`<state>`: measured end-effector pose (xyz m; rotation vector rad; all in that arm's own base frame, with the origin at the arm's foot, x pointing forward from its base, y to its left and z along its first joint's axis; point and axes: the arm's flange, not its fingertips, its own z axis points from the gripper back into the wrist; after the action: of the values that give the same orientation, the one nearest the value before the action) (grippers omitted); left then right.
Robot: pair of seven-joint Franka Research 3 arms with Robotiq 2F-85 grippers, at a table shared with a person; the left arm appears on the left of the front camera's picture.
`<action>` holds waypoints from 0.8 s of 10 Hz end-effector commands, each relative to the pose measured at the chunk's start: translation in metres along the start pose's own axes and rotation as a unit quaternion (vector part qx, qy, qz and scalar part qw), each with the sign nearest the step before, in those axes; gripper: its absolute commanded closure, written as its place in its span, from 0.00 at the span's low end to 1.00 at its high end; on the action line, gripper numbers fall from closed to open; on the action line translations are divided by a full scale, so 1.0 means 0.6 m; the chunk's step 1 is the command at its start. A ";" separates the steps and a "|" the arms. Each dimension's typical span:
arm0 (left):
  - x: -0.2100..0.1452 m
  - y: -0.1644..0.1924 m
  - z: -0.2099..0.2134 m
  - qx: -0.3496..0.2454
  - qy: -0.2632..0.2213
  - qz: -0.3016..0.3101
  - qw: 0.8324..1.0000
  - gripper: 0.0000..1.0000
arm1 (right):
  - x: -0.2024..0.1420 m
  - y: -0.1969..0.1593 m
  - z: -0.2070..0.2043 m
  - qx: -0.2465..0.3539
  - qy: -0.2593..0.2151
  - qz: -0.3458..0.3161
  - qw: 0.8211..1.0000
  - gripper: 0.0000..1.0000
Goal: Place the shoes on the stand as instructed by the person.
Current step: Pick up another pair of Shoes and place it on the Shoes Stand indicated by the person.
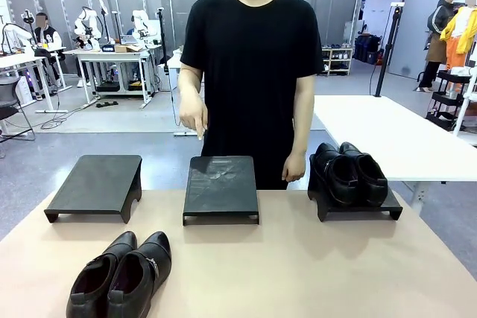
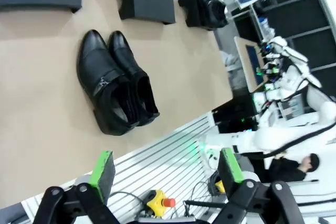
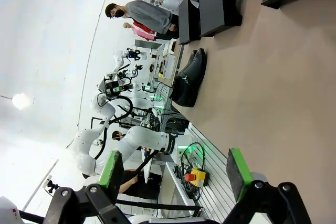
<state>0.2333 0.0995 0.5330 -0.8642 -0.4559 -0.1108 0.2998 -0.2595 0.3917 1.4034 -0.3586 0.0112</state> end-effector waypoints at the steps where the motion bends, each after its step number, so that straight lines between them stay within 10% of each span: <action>1: 0.026 -0.042 -0.068 0.032 0.036 -0.002 0.999 0.00 | 0.000 0.000 0.000 0.001 -0.001 0.002 1.000 0.00; 8: 0.064 -0.118 -0.229 0.108 0.138 -0.042 0.984 0.00 | 0.000 0.000 0.000 0.001 -0.001 0.002 1.000 0.00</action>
<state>0.2901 -0.0478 0.5227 -0.6300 -0.2501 -0.2697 0.2999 -0.2592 0.3916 1.4036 -0.3580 0.0113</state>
